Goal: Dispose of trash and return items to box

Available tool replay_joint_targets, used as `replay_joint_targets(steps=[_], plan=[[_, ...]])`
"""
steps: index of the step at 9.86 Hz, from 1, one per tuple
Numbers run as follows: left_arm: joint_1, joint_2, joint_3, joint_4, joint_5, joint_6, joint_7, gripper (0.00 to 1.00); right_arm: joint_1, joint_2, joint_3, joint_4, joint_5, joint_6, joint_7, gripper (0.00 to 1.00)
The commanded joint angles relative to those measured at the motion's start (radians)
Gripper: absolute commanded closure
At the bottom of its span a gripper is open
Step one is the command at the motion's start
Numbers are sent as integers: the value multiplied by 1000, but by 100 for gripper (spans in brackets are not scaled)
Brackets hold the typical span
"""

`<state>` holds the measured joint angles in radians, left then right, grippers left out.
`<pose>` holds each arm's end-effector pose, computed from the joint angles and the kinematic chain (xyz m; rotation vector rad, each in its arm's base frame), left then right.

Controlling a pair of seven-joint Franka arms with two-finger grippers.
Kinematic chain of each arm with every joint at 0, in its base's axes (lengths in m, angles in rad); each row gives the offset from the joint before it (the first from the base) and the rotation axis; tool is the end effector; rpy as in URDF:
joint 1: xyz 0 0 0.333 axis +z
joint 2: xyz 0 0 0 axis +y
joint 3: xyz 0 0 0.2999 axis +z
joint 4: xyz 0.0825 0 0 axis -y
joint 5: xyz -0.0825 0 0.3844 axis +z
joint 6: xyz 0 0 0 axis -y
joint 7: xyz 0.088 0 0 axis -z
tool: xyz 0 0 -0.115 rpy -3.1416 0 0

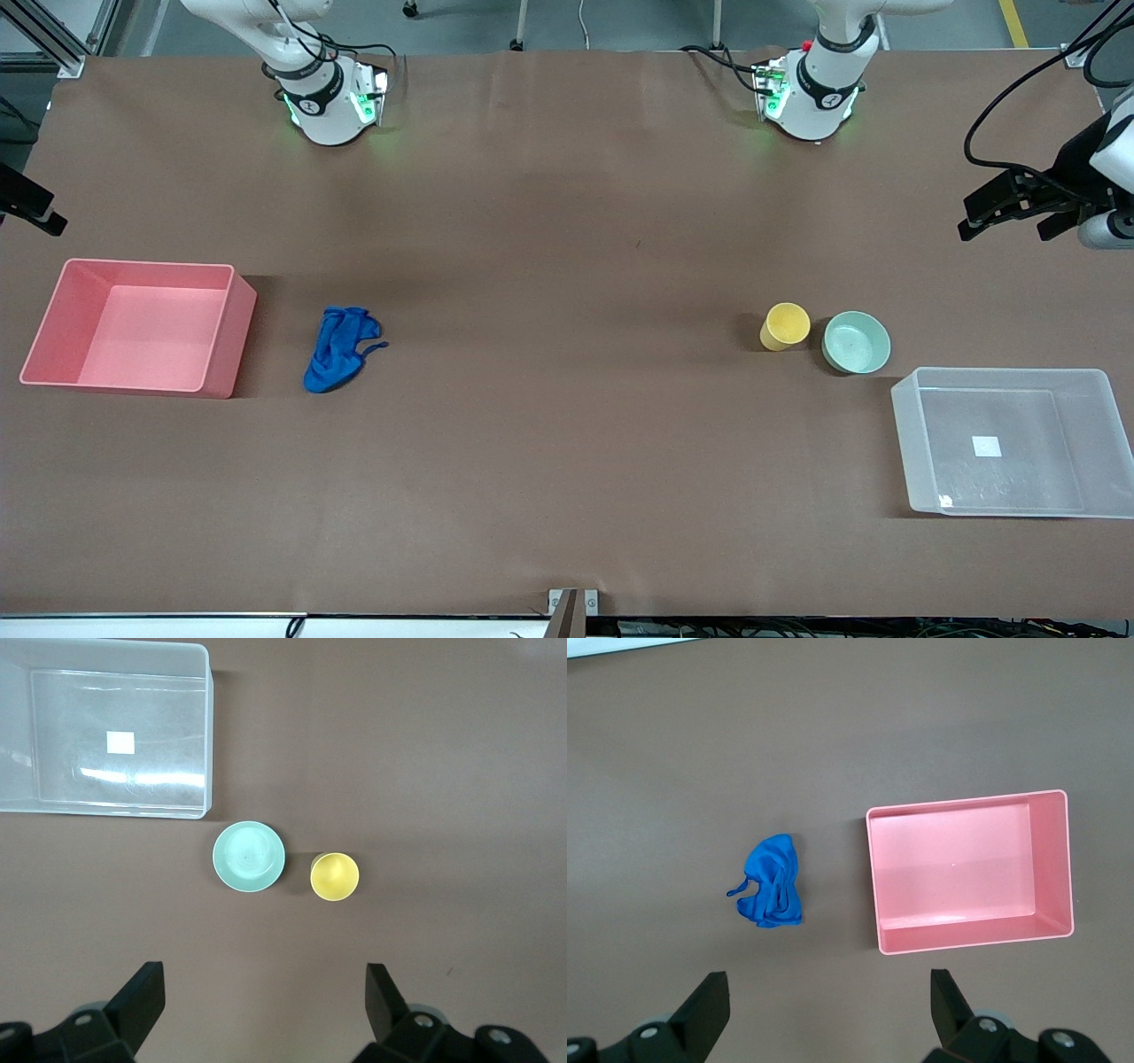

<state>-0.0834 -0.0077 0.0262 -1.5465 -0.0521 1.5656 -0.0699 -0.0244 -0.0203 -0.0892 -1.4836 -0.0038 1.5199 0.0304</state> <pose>0.5516 -0.0375 0.6158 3.0874 0.0181 0.0362 0.5405 -0.0627 0.6479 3.1278 -0.2261 0.0884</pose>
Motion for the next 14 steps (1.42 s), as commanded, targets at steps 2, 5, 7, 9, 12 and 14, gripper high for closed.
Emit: replay_joint_targets(steps=[2, 5, 7, 9, 12, 14], plan=[[-1, 15, 3, -27, 15, 16, 16, 0, 3, -17, -7, -18, 11, -1, -3, 0], [-1, 26, 1, -26, 14, 39, 16, 0, 4, -17, -7, -18, 11, 0, -3, 0], [1, 38, 1, -26, 1, 60, 13, 0, 6, -17, -7, -18, 11, -1, -1, 0], [-2, 64, 1, -35, 3, 93, -4, 0, 12, -4, -7, -17, 11, 15, 2, 0], [-2, 64, 0, -185, 1, 229, 7, 0, 84, 104, -7, -21, -5, 86, 9, 0], [2, 63, 0, -356, 1, 396, 16, 0, 103, 190, -6, -114, -1, 194, 11, 0]])
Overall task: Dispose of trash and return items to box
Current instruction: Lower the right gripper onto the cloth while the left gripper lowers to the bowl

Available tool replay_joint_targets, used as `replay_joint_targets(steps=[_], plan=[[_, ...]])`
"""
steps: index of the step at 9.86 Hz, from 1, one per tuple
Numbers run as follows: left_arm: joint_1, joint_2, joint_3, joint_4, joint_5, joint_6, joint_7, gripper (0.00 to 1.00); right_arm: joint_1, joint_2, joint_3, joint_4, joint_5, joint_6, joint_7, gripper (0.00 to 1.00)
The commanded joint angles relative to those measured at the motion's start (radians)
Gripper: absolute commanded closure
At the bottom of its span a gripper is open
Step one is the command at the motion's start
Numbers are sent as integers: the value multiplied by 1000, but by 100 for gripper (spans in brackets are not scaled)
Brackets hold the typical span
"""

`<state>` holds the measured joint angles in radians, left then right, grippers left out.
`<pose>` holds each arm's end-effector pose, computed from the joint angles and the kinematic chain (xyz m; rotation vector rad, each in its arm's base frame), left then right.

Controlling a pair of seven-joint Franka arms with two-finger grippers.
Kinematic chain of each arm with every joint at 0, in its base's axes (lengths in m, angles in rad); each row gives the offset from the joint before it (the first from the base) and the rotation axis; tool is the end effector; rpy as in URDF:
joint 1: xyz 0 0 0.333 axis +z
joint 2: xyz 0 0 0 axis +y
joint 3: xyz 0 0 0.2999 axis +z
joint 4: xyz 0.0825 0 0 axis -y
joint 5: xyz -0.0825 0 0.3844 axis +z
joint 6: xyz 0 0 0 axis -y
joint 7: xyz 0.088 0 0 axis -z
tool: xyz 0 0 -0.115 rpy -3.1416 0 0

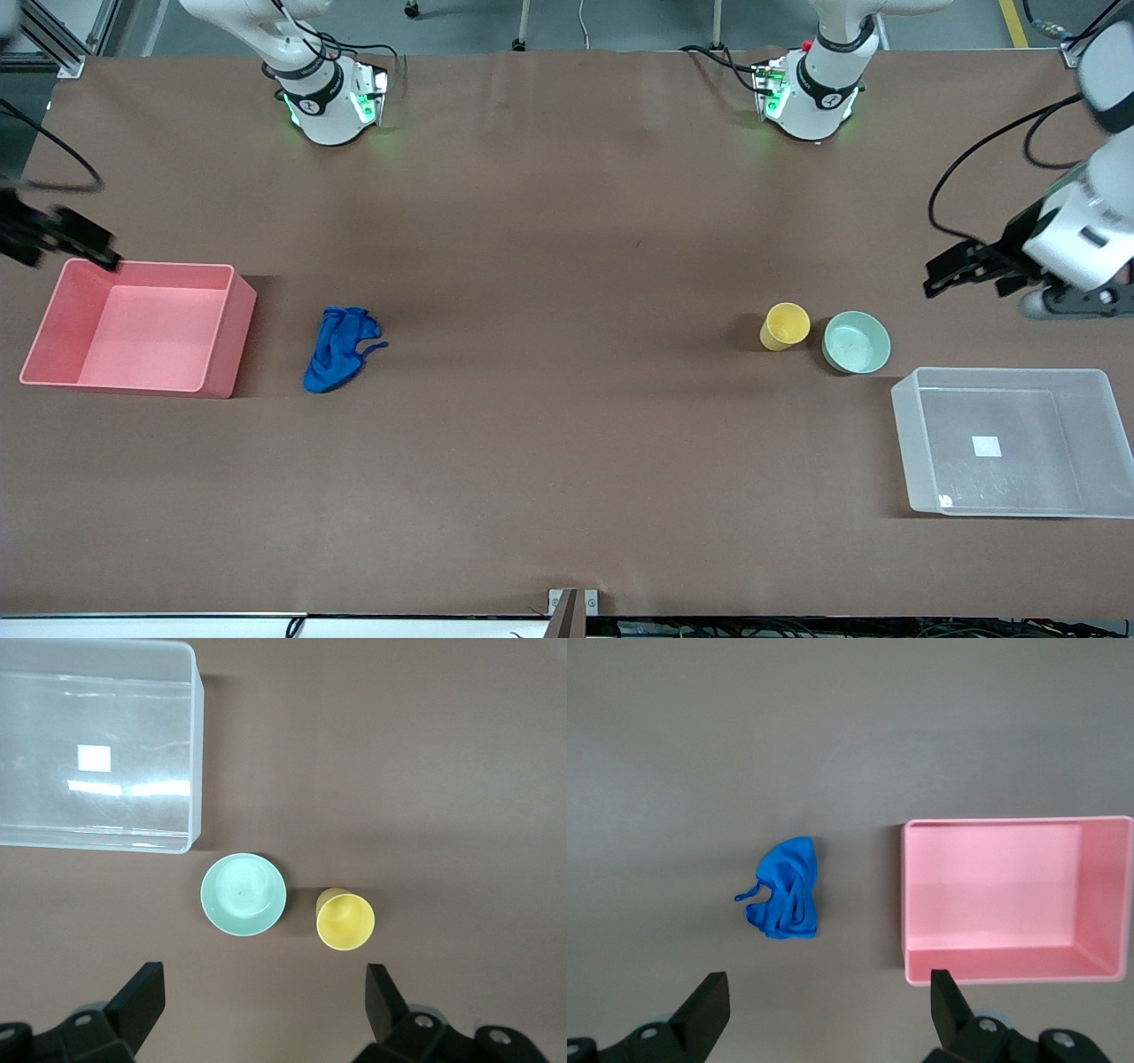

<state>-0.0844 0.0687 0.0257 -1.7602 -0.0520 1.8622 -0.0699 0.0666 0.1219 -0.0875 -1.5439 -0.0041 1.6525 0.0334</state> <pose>0.5861 -0.0392 0.4963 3.0907 0.0390 0.0466 0.5951 -0.0102 0.5504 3.1256 -0.0834 -0.0199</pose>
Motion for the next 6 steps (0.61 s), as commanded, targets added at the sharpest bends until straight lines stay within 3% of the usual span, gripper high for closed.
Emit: replay_joint_targets(steps=[1, 3, 6], plan=[[21, -9, -1, -233, 1, 198, 21, 1, 25, 59, -8, -168, -1, 181, 8, 0], [52, 17, -1, -410, 1, 425, 68, 2, 53, 83, -6, -391, -1, 449, 6, 0], [112, 126, -3, -484, 1, 575, 137, 2, 107, 227, -5, -473, 9, 691, 19, 0]])
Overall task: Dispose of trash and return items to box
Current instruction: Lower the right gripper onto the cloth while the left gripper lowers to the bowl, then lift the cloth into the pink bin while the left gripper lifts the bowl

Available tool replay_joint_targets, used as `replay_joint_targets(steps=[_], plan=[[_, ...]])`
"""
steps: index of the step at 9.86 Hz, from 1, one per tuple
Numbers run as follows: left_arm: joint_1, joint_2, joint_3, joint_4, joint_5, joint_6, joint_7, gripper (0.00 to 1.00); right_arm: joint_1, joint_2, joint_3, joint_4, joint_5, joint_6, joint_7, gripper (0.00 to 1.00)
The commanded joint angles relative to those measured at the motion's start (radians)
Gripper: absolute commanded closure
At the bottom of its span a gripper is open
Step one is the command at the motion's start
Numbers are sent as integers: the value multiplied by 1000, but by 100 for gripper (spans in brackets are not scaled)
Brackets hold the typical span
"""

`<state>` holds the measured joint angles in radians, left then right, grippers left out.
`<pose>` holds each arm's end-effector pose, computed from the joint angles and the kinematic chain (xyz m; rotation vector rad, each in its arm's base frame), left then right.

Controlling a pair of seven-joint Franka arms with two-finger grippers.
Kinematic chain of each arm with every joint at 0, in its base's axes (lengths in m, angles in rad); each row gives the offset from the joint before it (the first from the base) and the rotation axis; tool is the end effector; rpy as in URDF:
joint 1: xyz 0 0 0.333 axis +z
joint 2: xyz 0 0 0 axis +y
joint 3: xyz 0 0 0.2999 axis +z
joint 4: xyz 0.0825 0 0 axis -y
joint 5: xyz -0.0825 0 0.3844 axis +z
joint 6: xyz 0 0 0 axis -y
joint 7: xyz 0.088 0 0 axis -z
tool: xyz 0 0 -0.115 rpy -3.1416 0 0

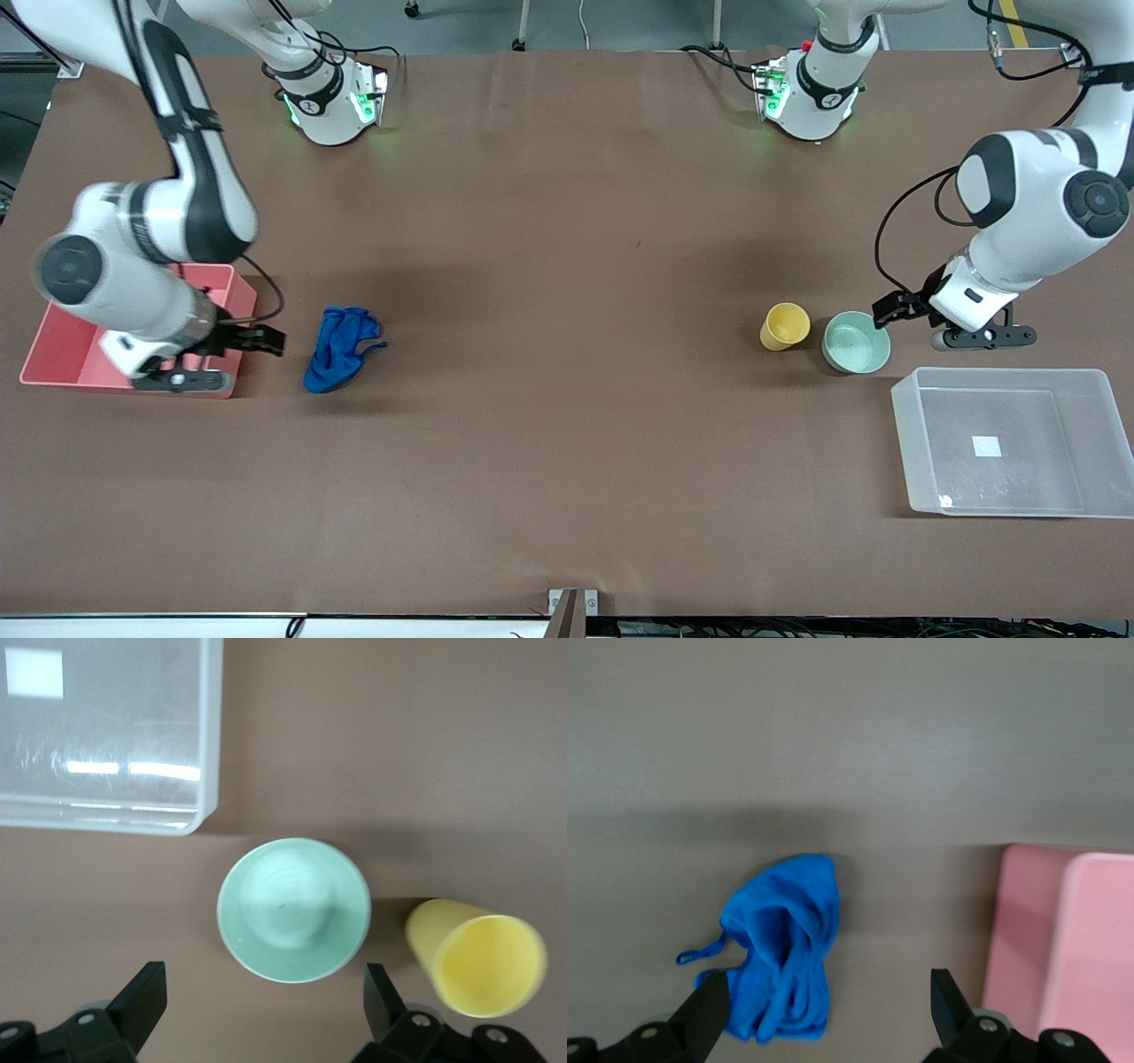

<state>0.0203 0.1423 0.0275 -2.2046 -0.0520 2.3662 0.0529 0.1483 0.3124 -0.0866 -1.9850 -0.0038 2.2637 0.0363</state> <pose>0.5460 0.0252 0.2945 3.1092 0.0488 0.0327 0.5957 0.0378 0.2821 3.1097 0.0492 -0.0484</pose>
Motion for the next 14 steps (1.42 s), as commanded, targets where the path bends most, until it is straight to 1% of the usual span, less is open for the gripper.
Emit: replay_joint_targets(steps=[1, 2, 3, 4, 5, 6, 7, 8, 9, 10, 11, 12, 13, 14], plan=[[7, 89, -4, -67, 1, 147, 16, 2, 43, 48, -5, -88, 8, 174, 28, 0], [10, 123, -4, -87, 1, 200, 16, 2, 53, 48, -5, -147, 8, 251, 28, 0], [26, 141, -4, -104, 1, 243, 16, 2, 56, 65, -5, -178, 8, 320, 28, 0], [26, 166, -6, -107, 1, 267, 18, 2, 56, 101, -5, -184, 8, 373, 28, 0], [26, 190, -6, -106, 3, 295, 18, 3, 59, 108, -5, -192, 8, 388, 28, 0], [26, 212, -6, -104, 3, 315, 18, 10, 59, 116, -4, -205, 8, 405, 28, 0], [26, 226, -8, -102, 3, 329, 18, 52, 59, 128, -4, -218, 8, 437, 30, 22], [27, 230, -8, -101, 3, 332, 18, 89, 59, 128, -2, -218, 8, 429, 31, 66], [26, 241, -8, -99, 3, 335, 18, 100, 63, 128, -1, -210, 10, 413, 30, 91], [26, 247, -8, -99, 3, 340, 18, 100, 62, 128, -1, -190, 11, 384, 31, 94], [26, 246, -8, -98, 3, 340, 18, 100, 62, 125, -1, -163, 11, 320, 31, 96], [24, 238, -9, -98, 3, 340, 18, 100, 62, 114, -1, -112, 11, 215, 34, 96], [23, 229, -11, -98, 3, 338, 18, 100, 56, 75, -1, -35, 24, 48, 33, 96], [21, 208, -12, -99, 3, 334, 19, 100, 47, 50, -4, 92, 25, -163, 28, 96]])
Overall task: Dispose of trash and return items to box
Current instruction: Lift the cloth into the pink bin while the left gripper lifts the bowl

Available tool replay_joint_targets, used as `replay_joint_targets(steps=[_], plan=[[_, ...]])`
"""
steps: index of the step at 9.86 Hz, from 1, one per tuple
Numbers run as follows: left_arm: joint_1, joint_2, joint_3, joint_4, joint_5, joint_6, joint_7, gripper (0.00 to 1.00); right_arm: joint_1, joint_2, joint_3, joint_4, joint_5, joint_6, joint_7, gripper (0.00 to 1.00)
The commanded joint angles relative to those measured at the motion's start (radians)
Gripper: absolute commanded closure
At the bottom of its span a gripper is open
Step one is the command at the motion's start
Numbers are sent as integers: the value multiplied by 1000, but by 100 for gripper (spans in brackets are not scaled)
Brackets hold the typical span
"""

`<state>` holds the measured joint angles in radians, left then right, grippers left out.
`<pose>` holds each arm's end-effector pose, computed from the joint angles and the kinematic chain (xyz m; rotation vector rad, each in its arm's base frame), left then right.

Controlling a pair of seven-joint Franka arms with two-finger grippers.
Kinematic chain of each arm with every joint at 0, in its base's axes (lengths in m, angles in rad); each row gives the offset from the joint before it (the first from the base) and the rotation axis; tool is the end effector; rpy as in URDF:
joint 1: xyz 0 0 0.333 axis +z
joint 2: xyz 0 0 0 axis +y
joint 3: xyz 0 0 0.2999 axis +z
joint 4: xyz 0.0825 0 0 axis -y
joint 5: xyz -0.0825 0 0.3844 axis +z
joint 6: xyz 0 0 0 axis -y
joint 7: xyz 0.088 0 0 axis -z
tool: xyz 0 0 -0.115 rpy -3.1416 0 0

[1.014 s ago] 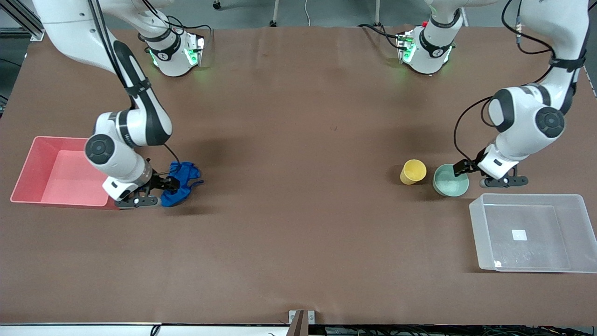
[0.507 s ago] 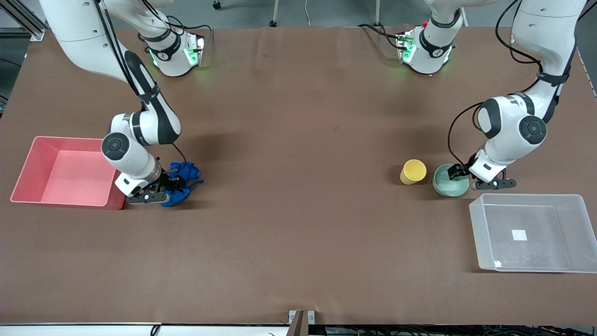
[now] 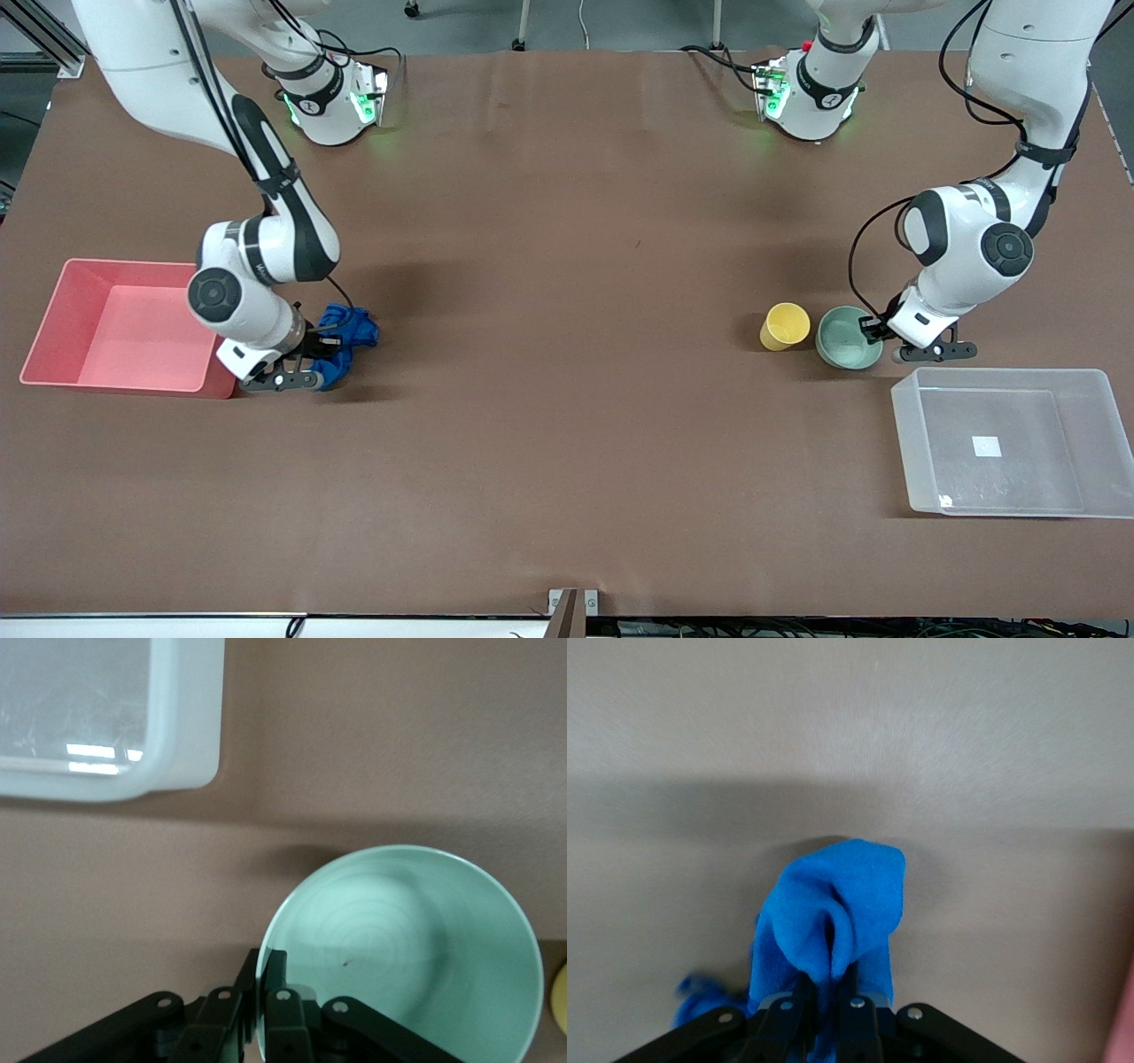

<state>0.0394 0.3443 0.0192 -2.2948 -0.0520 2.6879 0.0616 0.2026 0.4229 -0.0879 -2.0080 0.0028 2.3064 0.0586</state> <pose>0.5288 0.0329 0.1798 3.1254 0.0655 0.0781 0.5810 0.0671 0.2110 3.0897 0.0921 -0.1848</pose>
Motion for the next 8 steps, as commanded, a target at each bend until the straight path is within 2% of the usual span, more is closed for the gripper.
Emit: replay_joint_targets(steps=[1, 3, 4, 6, 7, 8], plan=[[1, -39, -4, -11, 1, -3, 12, 100, -28, -61, -4, 249, 19, -381, 1, 96], [0, -173, -5, 23, 3, -159, 14, 100, -80, -76, -9, 455, 11, -624, -6, 96], [0, -198, -5, 85, 4, -240, 15, 100, -115, -90, -13, 507, -16, -677, -43, 96], [-1, -144, -5, 286, 6, -345, 21, 100, -233, -99, -18, 505, -95, -664, -214, 95], [10, -74, -4, 422, 0, -388, 70, 100, -303, -96, -18, 476, -95, -621, -308, 95], [19, 21, -2, 581, -2, -451, 108, 100, -362, -96, -18, 407, -96, -517, -398, 95]])
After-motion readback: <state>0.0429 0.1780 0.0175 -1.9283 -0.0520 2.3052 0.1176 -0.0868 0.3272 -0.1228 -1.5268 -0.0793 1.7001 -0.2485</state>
